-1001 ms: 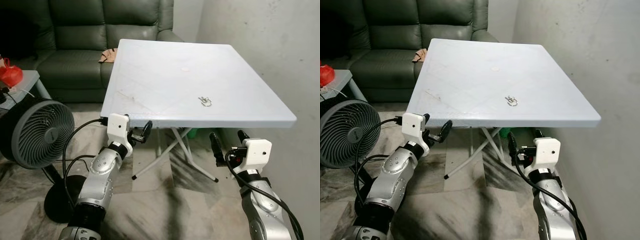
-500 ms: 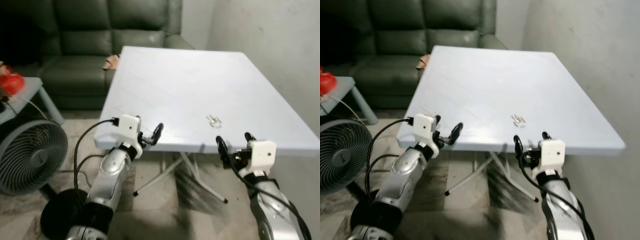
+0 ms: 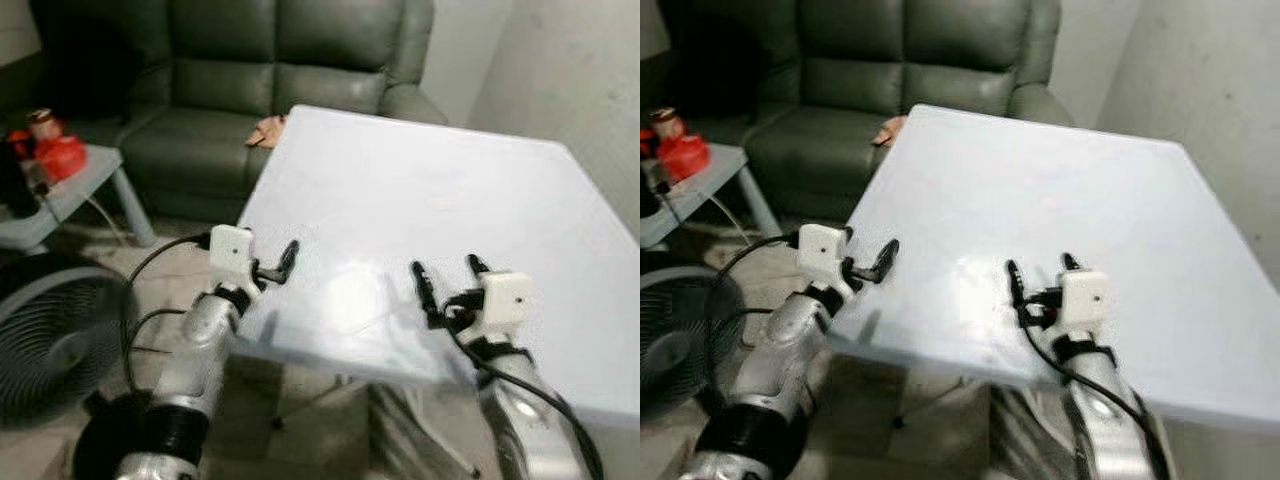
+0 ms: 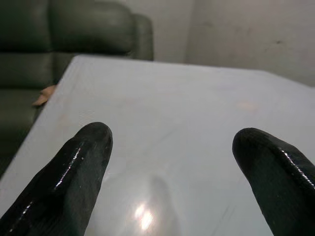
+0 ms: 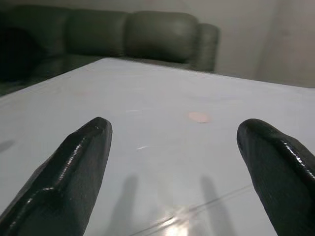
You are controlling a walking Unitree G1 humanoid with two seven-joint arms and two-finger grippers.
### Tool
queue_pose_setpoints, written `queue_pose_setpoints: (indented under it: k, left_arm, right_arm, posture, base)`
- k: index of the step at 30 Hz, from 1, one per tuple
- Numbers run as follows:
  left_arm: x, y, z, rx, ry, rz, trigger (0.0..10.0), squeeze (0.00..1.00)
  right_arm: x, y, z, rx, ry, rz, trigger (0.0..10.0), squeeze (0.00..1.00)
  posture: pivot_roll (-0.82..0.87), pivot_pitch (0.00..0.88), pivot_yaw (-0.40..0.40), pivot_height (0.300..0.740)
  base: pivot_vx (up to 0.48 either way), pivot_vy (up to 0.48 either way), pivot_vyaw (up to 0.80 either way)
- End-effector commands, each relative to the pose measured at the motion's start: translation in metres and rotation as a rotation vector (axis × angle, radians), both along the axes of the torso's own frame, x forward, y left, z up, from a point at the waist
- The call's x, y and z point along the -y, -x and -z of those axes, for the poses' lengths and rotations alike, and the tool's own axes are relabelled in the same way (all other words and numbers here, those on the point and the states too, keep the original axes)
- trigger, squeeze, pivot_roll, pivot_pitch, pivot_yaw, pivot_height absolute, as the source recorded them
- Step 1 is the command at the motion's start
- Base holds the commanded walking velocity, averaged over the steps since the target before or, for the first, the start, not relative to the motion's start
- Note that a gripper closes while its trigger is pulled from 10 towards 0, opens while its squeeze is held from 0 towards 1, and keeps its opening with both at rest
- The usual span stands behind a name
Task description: Hang keys on a hook
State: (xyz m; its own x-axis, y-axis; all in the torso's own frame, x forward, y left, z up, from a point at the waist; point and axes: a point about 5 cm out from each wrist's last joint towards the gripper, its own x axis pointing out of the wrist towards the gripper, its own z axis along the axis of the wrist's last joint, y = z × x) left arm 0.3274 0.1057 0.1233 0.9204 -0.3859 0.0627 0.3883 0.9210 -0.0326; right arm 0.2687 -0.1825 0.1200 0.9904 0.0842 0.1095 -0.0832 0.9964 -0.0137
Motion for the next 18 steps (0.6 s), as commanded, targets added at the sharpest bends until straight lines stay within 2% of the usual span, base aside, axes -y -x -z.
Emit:
queue_pose_setpoints:
  k: [1, 9, 11, 18]
  left_arm:
    - [-0.004, -0.002, -0.009, 0.054, -0.036, -0.013, 10.0, 0.0]
    - [0.011, 0.01, -0.008, 0.114, -0.102, 0.097, 10.0, 0.0]
    - [0.02, 0.017, -0.006, 0.142, -0.137, 0.163, 10.0, 0.0]
    - [0.038, 0.031, -0.002, 0.156, -0.164, 0.278, 10.0, 0.0]
  right_arm:
    - [-0.004, -0.003, -0.001, -0.004, 0.0, 0.0, 10.0, 0.0]
    - [-0.003, -0.003, 0.001, -0.024, 0.02, 0.014, 10.0, 0.0]
    - [0.0, -0.004, 0.006, -0.067, 0.043, 0.054, 10.0, 0.0]
    - [0.008, -0.002, 0.014, -0.129, 0.093, 0.093, 10.0, 0.0]
  posture:
    - [-0.04, 0.02, -0.05, 0.711]
    - [-0.04, 0.023, -0.054, 0.711]
    - [-0.04, 0.024, -0.055, 0.711]
    - [-0.05, 0.025, -0.057, 0.711]
  base:
    - [0.0, 0.0, 0.0]
    - [0.0, 0.0, 0.0]
    - [0.0, 0.0, 0.0]
    - [0.0, 0.0, 0.0]
